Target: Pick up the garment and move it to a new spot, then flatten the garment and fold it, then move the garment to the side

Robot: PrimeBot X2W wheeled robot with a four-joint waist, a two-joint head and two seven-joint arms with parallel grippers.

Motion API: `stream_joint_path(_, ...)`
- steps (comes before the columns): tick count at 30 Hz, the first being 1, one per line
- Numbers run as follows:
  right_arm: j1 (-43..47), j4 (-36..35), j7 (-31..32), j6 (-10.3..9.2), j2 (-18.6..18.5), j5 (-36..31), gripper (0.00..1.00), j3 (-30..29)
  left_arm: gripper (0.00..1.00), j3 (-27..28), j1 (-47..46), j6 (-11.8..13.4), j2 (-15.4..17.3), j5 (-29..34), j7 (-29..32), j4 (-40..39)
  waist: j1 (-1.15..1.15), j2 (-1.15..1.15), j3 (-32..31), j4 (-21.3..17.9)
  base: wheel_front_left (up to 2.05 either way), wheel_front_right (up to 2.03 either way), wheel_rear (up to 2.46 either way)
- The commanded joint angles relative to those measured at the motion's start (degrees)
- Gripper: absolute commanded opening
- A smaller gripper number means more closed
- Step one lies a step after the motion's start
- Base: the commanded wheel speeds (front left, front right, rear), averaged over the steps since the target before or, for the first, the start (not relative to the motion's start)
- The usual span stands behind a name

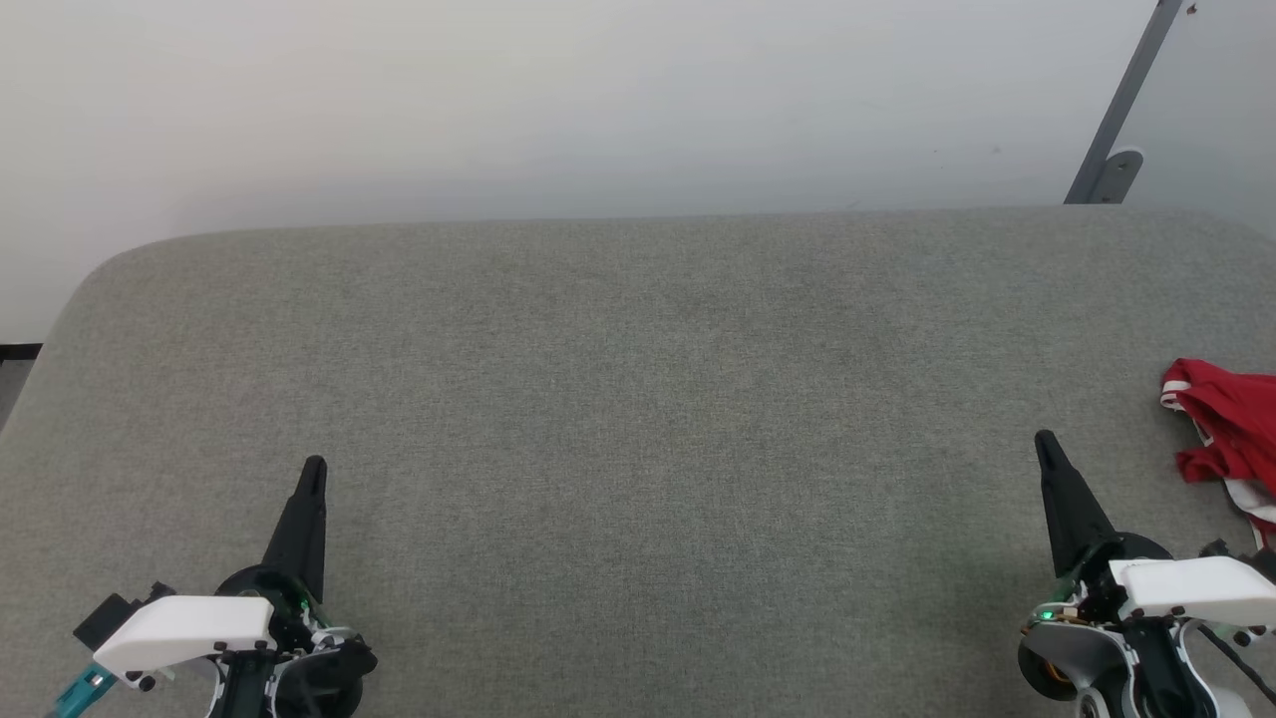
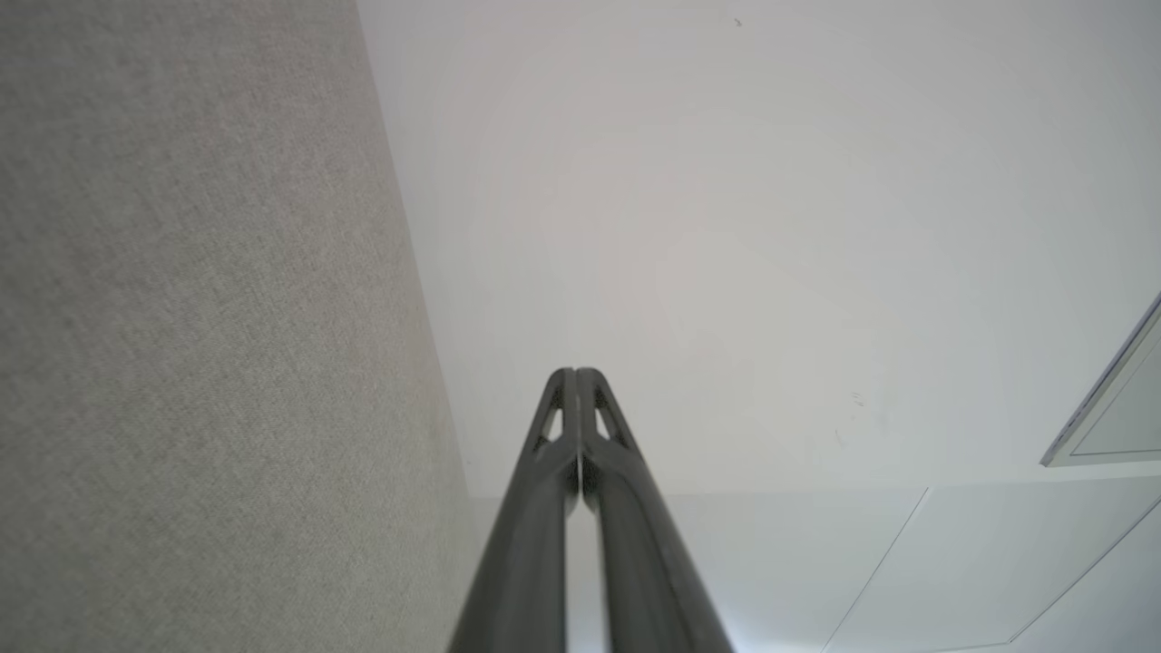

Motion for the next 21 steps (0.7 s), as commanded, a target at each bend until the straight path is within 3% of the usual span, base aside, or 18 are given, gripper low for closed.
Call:
stream_joint_path(1,-0.24,0.08,0.09,0.02,0.11,0.2,0.0,-0.1,0.0,0.2,-0.78,0.03,-0.01,-0.09,0.14,-0.02,0.0,0.0,0.0,0.0,0.0,0.0,0.0)
stream_joint_path(21,-0.24,0.08,0.08,0.02,0.1,0.21,0.0,-0.09,0.0,0.5,-0.77,0.02,-0.25,0.24,0.42,-0.01,0.0,0.0,0.0,0.0,0.0,0.0,0.0)
